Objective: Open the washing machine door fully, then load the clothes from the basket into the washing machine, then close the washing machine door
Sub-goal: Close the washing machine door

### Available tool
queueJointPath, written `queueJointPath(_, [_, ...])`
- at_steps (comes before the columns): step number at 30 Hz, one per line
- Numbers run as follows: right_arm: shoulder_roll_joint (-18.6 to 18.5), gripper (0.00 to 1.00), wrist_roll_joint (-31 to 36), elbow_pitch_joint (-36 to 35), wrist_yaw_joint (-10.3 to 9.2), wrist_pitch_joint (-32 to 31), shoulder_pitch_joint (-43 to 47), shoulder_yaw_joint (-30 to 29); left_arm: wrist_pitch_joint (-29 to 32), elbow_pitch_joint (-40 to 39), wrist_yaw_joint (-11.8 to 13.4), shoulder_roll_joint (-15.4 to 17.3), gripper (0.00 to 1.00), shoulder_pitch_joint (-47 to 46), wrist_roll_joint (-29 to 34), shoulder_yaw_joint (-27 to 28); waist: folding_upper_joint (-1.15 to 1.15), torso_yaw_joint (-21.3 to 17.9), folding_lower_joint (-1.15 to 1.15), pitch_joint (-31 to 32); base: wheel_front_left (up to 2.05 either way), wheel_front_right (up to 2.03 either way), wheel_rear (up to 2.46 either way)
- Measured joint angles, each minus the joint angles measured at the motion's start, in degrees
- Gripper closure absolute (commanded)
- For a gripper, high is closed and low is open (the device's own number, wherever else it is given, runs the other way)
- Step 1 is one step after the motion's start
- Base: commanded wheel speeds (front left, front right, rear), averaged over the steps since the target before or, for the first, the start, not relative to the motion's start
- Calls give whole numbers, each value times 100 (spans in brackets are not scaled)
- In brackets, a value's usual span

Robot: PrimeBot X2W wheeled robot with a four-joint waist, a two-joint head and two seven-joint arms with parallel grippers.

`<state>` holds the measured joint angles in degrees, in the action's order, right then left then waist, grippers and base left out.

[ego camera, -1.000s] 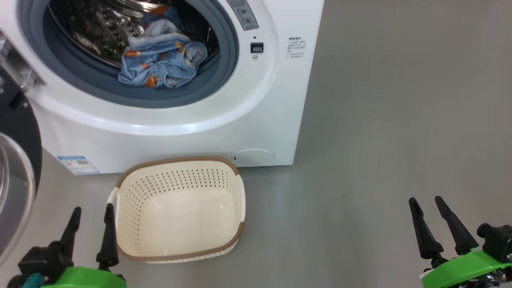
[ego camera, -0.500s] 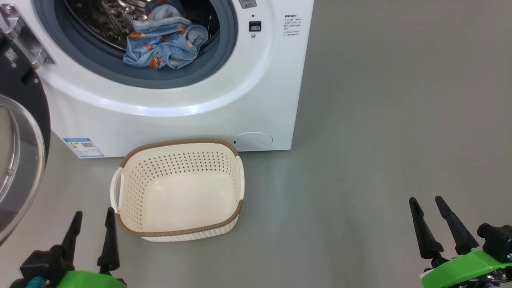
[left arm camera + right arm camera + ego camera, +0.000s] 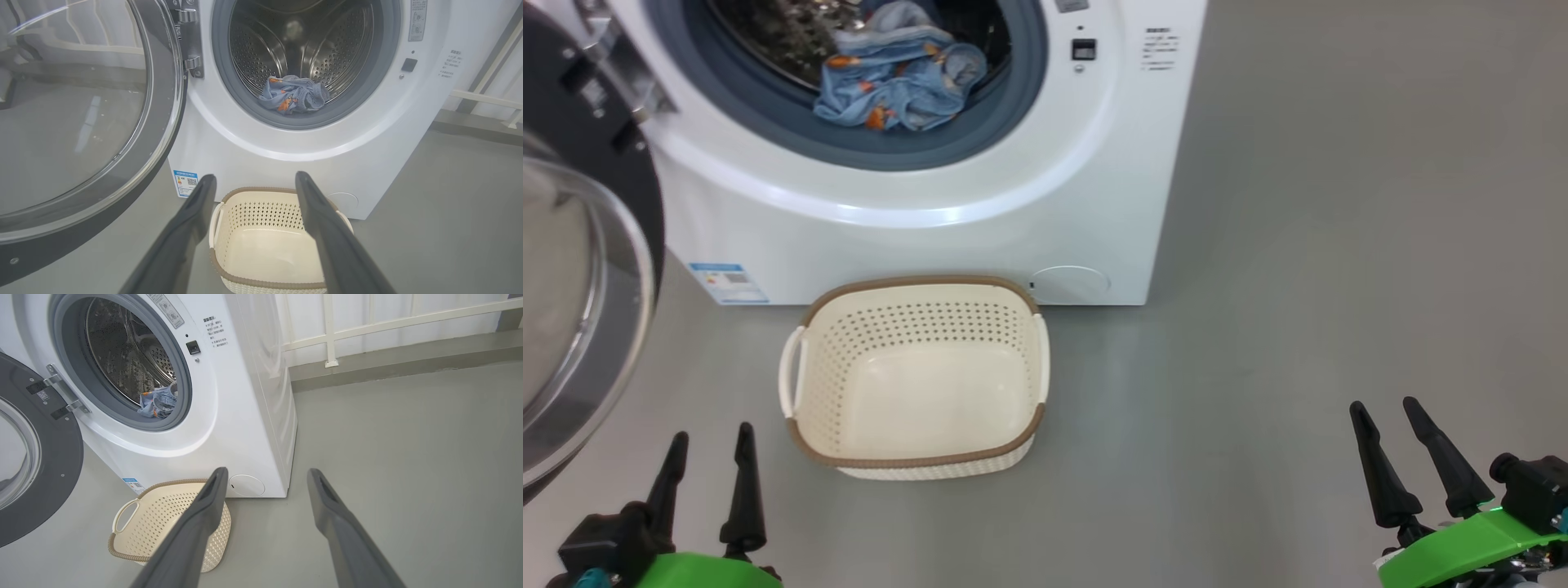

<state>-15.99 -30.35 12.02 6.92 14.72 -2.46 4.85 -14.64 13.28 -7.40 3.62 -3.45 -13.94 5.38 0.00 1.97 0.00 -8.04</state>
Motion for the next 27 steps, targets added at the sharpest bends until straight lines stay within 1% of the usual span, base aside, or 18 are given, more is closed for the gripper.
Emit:
queueJointPath(5, [-63, 0, 0, 3, 0, 0, -50, 110, 0, -14, 0, -77, 0, 3, -1, 185, 0, 242, 0, -24, 0, 0, 0])
queueJointPath(11, [-148, 0, 0, 29, 0, 0, -253, 298, 0, -29, 0, -124, 0, 47, -1, 331, 0, 620, 0, -32, 0, 0, 0])
queueJointPath(17, [-238, 0, 0, 91, 0, 0, -397, 563, 0, -55, 1, -153, 0, 140, -1, 348, 0, 1059, 0, -28, 0, 0, 0])
queueJointPath(18, [-274, 0, 0, 120, 0, 0, -454, 631, 0, -65, 8, -155, 0, 141, -25, 346, 0, 1214, 0, -28, 0, 0, 0])
queueJointPath(19, [-301, 0, 0, 130, 0, 0, -483, 669, 0, -65, 9, -155, 0, 143, -66, 341, 0, 1290, 0, -29, 0, 0, 0])
queueJointPath(27, [-471, 0, 53, 292, 0, 0, -589, 999, 0, -63, 167, -170, 0, 248, -260, 247, 0, 1908, 0, -20, 0, 0, 0])
